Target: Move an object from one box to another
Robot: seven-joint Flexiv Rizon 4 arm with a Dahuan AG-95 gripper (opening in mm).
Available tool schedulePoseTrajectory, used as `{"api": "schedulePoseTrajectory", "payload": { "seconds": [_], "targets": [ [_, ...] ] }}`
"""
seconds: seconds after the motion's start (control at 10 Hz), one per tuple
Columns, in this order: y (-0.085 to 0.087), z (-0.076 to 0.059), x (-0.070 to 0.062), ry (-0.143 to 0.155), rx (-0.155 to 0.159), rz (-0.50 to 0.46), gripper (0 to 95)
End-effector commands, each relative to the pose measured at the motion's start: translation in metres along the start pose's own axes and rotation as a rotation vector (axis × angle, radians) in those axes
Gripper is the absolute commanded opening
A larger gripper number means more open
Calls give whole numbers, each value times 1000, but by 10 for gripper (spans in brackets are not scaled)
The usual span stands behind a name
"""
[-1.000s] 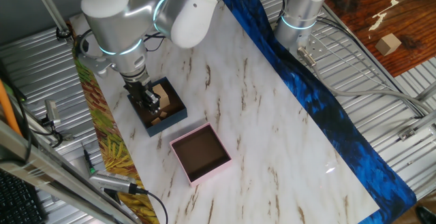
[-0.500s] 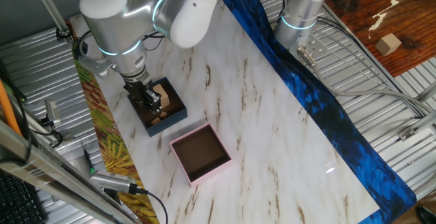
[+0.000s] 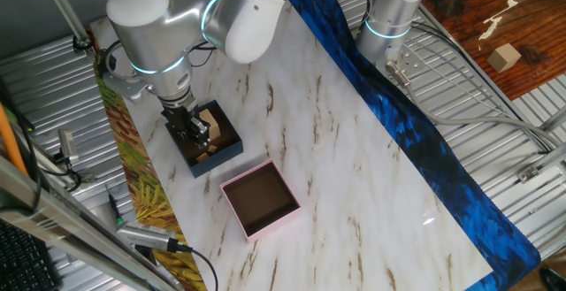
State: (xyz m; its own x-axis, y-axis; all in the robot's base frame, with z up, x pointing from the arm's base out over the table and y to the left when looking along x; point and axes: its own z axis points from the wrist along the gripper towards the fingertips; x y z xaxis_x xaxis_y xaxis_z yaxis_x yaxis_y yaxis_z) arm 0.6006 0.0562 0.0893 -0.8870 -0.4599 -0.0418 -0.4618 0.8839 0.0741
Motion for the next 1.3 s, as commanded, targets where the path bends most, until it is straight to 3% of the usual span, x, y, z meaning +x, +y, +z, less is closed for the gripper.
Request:
{"api": "schedulePoseTrajectory", "payload": {
  "seconds": [0.1,0.4,1.3],
  "targets": [
    [0,-3,4,4,0,1,380],
    [-3,4,6,-3,0,2,380],
    [-4,4,7,-1,12,9,380]
  ]
}}
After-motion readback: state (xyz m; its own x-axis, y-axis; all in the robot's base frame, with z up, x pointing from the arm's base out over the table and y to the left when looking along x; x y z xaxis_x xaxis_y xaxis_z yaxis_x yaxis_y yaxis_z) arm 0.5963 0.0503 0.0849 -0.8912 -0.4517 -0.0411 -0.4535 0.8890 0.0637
